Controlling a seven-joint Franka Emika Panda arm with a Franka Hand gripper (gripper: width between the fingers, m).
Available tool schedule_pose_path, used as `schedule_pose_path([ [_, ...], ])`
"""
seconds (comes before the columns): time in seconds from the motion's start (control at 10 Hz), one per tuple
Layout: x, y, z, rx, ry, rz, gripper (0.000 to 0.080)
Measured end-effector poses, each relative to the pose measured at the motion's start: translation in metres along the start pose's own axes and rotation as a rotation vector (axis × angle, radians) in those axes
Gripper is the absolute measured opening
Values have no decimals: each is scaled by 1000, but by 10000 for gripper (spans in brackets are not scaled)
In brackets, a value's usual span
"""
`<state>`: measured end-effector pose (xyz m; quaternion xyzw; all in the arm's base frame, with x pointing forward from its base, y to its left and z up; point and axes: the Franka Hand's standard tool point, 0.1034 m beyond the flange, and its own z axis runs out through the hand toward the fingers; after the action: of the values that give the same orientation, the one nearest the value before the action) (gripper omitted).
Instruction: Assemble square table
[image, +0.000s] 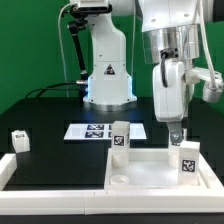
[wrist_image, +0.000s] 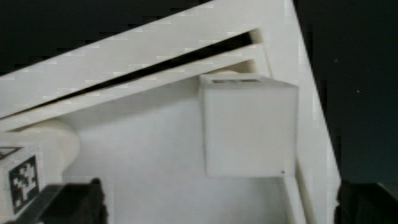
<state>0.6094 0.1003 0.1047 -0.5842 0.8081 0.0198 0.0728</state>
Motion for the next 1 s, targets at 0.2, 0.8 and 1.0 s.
schedule_pose_path([
  [0.2, 1, 1, 1, 0, 2, -10, 648],
  [0.8, 90, 22, -28, 19, 18, -482, 648],
  [1.0, 93, 20, -32, 23, 29, -581, 648],
])
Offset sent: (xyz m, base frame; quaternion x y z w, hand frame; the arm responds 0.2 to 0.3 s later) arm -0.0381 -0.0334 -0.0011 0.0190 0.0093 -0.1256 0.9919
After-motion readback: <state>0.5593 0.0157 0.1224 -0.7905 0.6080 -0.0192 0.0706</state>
